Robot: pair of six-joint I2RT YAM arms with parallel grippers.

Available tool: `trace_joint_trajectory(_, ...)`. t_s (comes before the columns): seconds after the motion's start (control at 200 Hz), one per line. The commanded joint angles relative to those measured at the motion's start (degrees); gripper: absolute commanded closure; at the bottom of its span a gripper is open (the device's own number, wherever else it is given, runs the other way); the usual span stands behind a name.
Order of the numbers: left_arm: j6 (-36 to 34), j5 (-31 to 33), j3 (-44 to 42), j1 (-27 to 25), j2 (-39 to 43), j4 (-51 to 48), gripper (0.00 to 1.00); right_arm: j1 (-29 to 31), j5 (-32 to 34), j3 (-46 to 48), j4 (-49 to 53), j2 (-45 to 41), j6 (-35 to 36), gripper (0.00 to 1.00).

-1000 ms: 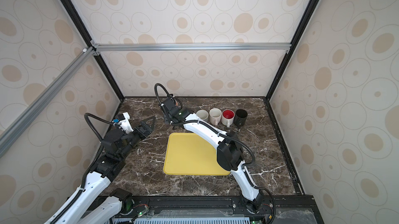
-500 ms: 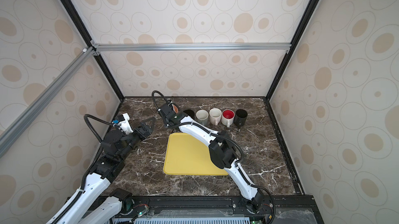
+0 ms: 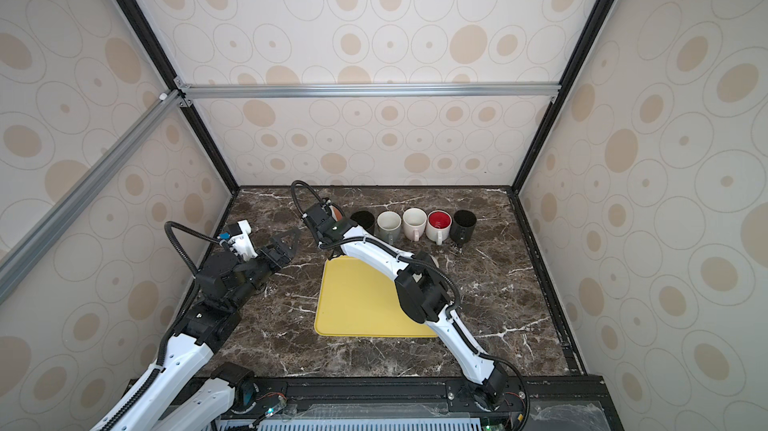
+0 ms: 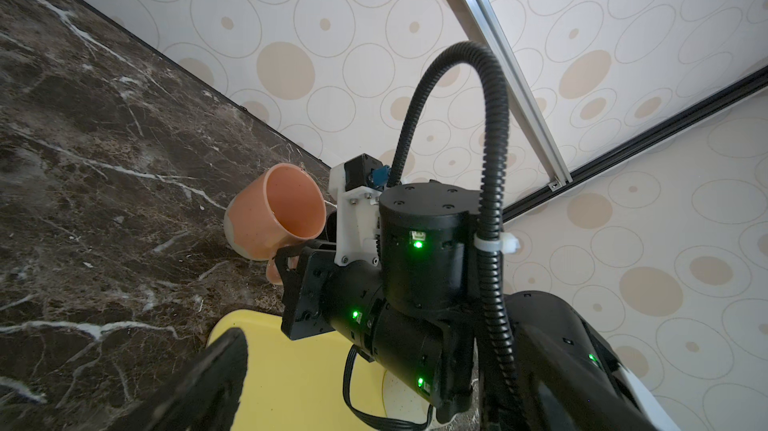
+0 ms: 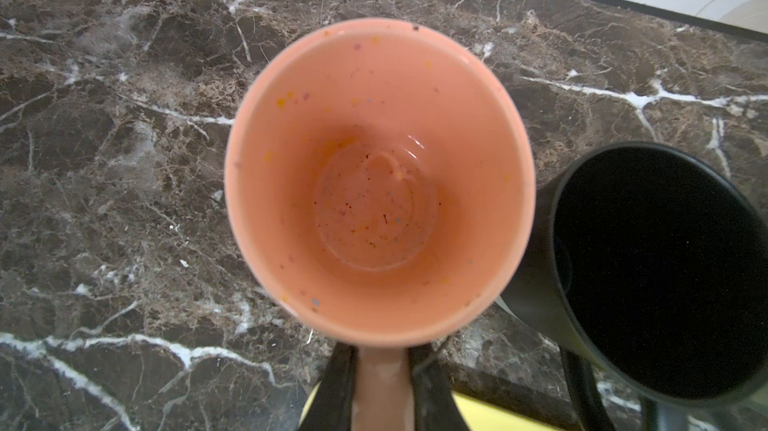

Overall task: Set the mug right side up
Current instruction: 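Lower the orange mug upright beside the black mug with the right gripper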

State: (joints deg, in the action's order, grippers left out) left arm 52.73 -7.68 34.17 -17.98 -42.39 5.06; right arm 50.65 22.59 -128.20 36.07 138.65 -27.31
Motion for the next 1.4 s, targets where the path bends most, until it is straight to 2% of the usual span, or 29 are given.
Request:
trace_joint_trajectory(0.0, -0.35, -0.80, 0.01, 0.54, 0.74, 1.06, 0.00, -0.36, 2.72, -2.24, -2.14, 0.02, -1.15, 1.00)
trace_joint_trajectory(1.205, 1.02, -2.82, -2.85, 0.77, 0.56, 3.38, 0.00, -0.48, 5.00, 0.48, 0.75, 1.67, -4.71, 1.00)
trace_joint_trajectory(1.395, 0.98, -2.95, -3.14, 0.76, 0.73, 3.50, 0.00, -0.48, 3.97, 1.37, 0.65, 0.76, -5.36, 0.87)
